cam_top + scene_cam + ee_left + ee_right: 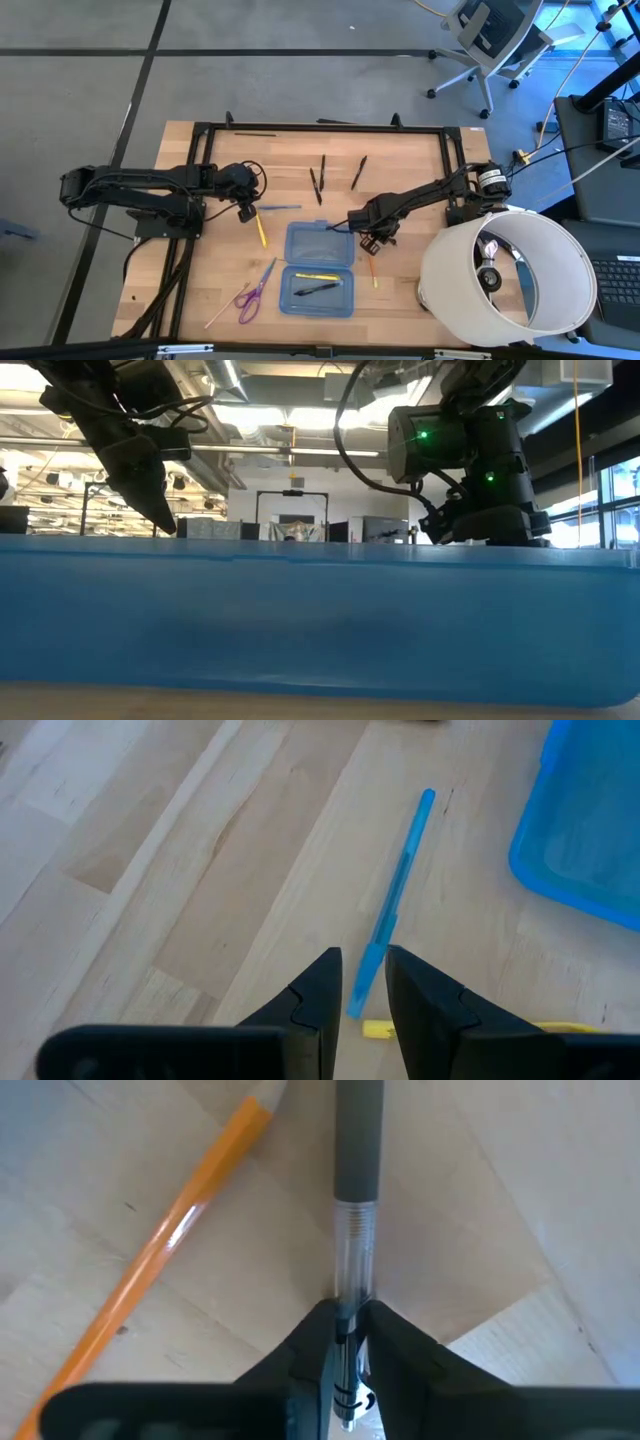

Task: Pick & place school supplies into a supply box
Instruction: Put the black pen into the blue supply box

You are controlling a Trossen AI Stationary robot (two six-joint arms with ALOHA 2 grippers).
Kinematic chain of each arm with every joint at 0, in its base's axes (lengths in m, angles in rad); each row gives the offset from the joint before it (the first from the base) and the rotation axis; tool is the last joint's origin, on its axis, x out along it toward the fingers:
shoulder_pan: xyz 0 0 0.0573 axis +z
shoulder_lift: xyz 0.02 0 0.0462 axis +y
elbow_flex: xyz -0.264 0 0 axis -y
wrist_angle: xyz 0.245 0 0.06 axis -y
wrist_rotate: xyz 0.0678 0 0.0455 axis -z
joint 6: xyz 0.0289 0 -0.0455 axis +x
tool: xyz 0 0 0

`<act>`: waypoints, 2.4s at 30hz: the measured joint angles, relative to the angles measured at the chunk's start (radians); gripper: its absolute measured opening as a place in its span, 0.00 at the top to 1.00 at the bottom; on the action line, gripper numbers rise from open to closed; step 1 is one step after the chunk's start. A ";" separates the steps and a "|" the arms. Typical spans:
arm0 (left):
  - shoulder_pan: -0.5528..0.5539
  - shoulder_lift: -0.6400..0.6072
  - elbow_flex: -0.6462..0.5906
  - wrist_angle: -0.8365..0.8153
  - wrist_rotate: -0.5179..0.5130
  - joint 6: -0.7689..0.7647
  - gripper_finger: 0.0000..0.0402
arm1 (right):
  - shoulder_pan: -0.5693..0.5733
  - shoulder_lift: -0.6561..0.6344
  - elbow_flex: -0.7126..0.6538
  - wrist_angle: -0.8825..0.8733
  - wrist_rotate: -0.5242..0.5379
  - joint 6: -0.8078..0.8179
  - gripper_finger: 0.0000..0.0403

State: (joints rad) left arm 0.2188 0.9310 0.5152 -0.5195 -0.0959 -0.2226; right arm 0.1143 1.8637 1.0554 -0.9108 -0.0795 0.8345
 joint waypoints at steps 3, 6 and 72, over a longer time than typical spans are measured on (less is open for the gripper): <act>0.000 0.000 0.000 0.000 0.001 0.000 0.81 | 0.000 0.000 0.001 -0.001 0.001 -0.021 0.85; 0.000 0.000 0.000 -0.002 0.009 0.000 0.81 | 0.001 0.003 0.021 -0.016 0.005 -0.069 0.88; -0.001 0.000 0.000 0.000 0.006 -0.003 0.81 | 0.256 0.149 0.284 0.571 -0.019 -0.294 0.86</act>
State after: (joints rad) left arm 0.2180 0.9306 0.5152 -0.5194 -0.0895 -0.2253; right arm 0.3698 2.0127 1.3396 -0.3401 -0.0982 0.5404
